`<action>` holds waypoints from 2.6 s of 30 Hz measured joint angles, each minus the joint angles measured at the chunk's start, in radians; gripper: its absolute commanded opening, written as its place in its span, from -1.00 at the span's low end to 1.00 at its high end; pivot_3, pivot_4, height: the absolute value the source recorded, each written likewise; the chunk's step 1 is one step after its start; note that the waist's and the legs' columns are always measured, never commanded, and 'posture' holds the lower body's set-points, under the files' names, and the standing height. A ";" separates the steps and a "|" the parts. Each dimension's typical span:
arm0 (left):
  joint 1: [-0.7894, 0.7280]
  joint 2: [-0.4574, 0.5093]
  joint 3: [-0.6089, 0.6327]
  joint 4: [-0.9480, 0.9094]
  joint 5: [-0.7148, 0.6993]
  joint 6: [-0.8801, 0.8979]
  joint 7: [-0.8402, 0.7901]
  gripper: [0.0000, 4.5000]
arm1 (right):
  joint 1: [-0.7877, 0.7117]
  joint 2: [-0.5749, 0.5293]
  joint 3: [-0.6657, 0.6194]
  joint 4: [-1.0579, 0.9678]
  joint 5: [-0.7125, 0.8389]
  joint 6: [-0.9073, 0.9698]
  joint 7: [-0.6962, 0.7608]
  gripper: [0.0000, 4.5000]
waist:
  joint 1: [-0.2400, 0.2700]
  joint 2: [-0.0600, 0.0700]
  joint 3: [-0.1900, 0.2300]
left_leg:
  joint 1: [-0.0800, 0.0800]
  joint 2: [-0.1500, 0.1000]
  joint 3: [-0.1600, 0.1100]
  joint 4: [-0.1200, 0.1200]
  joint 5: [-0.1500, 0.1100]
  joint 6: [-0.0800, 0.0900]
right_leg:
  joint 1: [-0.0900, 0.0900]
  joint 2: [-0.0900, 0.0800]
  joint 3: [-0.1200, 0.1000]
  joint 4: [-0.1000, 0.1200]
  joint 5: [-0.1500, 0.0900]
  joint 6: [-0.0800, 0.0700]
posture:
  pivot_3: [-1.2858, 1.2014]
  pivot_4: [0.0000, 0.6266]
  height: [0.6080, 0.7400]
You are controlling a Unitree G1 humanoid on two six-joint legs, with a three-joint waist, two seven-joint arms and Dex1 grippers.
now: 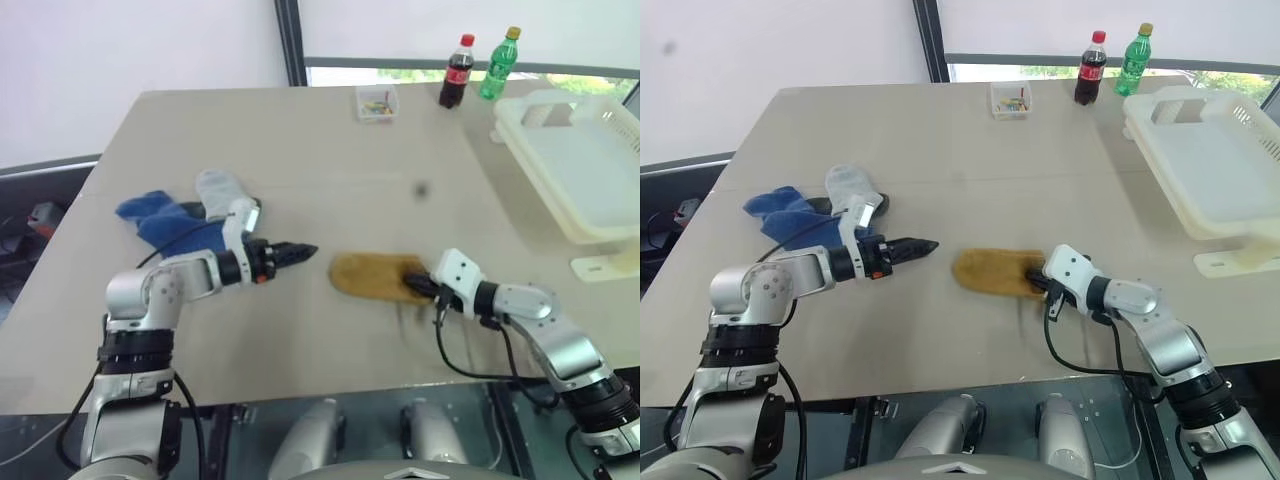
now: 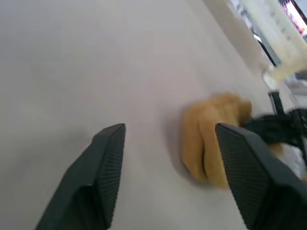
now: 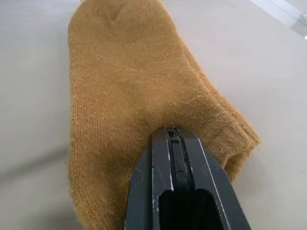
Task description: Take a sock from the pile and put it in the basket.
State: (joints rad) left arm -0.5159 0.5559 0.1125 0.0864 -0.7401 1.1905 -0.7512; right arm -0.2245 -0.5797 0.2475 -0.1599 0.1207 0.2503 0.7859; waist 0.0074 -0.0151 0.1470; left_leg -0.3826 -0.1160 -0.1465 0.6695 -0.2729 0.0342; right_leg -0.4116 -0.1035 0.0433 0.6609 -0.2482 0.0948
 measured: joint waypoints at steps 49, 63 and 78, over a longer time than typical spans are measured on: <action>-0.385 -0.550 -0.249 0.640 0.116 -0.072 -0.252 0.44 | 0.180 -0.116 -0.162 -0.215 0.000 0.181 -0.022 -1.00 | 0.011 -0.001 0.000 | -0.002 -0.002 0.000 0.000 0.000 0.000 | 0.000 -0.001 0.000 -0.002 0.000 0.000 | 0.03 -0.52 1.00; -0.151 -0.392 -0.295 0.230 0.208 -0.261 -0.275 0.46 | 0.336 -0.113 -0.499 -0.535 0.289 0.402 -0.069 0.98 | -0.024 -0.002 0.001 | 0.000 0.003 0.001 -0.002 0.000 0.000 | 0.000 -0.001 0.004 0.000 0.001 0.002 | 0.03 -0.52 1.00; 0.066 -0.089 -0.319 -0.118 0.404 -0.790 -0.378 0.46 | -0.002 -0.005 -0.269 -0.284 0.362 0.687 -0.234 0.98 | 0.005 0.000 0.002 | -0.009 0.000 0.000 -0.001 -0.001 0.001 | -0.006 -0.001 0.001 -0.008 0.001 0.001 | 0.03 -0.52 1.00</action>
State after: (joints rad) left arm -0.4499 0.4669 -0.2065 -0.0318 -0.3356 0.4006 -1.1289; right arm -0.2263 -0.5845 -0.0211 -0.4444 0.4823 0.9377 0.5516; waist 0.0124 -0.0152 0.1485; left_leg -0.3917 -0.1161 -0.1466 0.6680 -0.2736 0.0356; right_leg -0.4178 -0.1046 0.0444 0.6532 -0.2470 0.0961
